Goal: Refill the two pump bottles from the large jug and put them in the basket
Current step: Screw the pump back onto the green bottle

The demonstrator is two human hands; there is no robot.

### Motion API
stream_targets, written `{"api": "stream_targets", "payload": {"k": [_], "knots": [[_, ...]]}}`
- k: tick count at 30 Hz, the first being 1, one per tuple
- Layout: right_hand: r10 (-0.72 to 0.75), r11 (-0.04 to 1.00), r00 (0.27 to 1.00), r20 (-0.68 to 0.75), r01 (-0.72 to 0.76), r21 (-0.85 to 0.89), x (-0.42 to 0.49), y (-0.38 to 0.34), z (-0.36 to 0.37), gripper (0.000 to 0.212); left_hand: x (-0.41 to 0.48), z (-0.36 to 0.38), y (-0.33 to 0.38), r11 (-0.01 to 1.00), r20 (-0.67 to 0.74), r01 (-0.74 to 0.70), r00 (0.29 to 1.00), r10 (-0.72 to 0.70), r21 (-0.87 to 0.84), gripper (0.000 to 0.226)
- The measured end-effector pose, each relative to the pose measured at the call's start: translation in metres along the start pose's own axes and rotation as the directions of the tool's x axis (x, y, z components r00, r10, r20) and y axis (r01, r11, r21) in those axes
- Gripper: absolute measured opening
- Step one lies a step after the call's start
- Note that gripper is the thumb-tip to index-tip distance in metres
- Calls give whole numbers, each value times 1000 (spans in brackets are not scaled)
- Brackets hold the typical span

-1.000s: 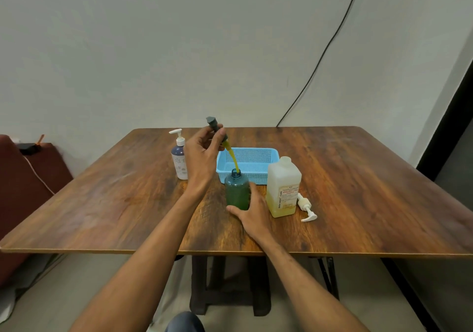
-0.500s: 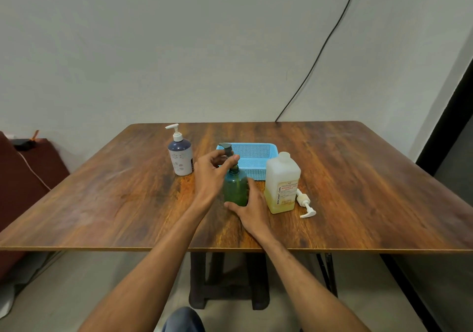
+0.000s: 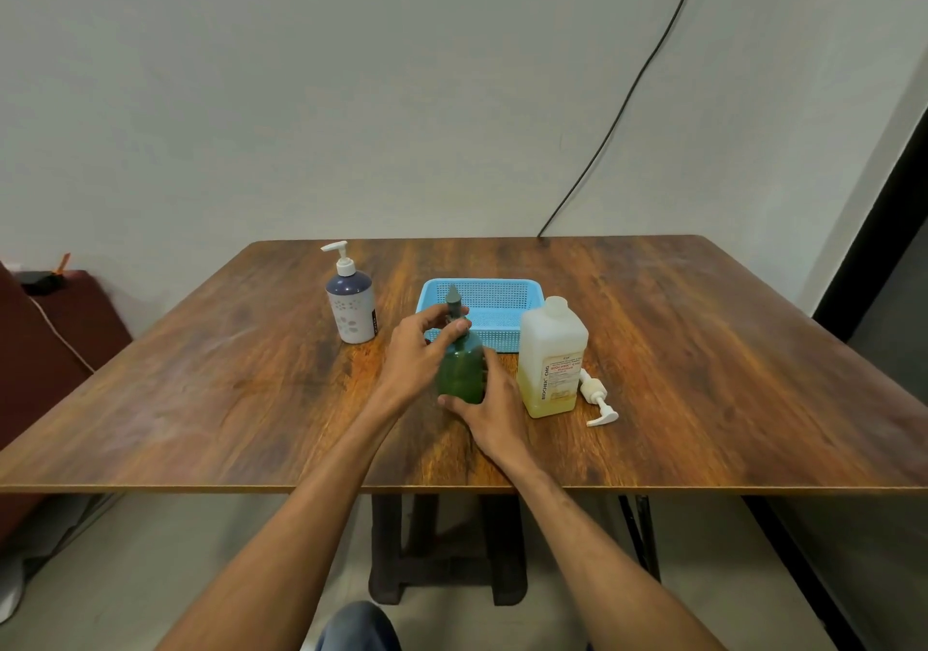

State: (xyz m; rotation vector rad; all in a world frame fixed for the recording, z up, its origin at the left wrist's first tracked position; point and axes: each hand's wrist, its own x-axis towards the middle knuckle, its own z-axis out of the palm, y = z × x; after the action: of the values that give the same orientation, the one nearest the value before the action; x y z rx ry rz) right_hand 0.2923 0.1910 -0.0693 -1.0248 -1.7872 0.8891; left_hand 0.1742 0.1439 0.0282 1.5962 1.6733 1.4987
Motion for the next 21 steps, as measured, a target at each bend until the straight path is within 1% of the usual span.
{"api": "stream_targets", "payload": {"k": [2, 3, 5, 7, 8, 10, 12, 14, 17, 19, 21], "knots": [[-2, 1000, 1000, 2, 2, 2, 0, 0, 0, 88, -1, -1, -1, 1000, 38, -4, 999, 4, -20, 25], [0, 1000, 1000, 4, 0, 3, 0, -1, 0, 88, -1, 0, -1, 1000, 23, -7, 1000, 7, -20, 27], [8, 1000, 1000, 5, -8, 7, 0, -1, 0, 89, -4, 5, -2, 1000, -97, -8, 995, 7, -7, 32], [21, 1000, 1000, 6, -21, 4, 0, 0, 1, 90, -6, 11, -2, 1000, -250, -18, 968, 18, 4, 37], [28, 1000, 1000, 5, -28, 2, 0, 0, 1, 91, -5, 14, -2, 1000, -292, -27, 956, 28, 9, 37], [27, 1000, 1000, 4, -27, 3, -1, 0, 1, 91, -4, 16, -3, 998, -311, -44, 949, 53, 38, 34], [16, 1000, 1000, 7, -16, 7, 0, 1, 1, 89, -3, 16, -3, 994, -294, -66, 952, 88, 83, 30], [5, 1000, 1000, 7, -5, 5, 1, 1, 1, 87, -1, 13, -2, 989, -246, -67, 964, 98, 129, 31], [-2, 1000, 1000, -2, 2, -7, 2, 1, 0, 87, 3, 3, 0, 984, -77, -23, 996, 37, 176, 32], [-8, 1000, 1000, -2, 8, -6, 1, 0, 0, 87, 5, -5, 0, 992, 38, 2, 999, -7, 123, 33], [-12, 1000, 1000, 1, 12, -1, 0, 0, 0, 89, 2, -7, 0, 999, 88, 44, 995, -46, 23, 37]]}}
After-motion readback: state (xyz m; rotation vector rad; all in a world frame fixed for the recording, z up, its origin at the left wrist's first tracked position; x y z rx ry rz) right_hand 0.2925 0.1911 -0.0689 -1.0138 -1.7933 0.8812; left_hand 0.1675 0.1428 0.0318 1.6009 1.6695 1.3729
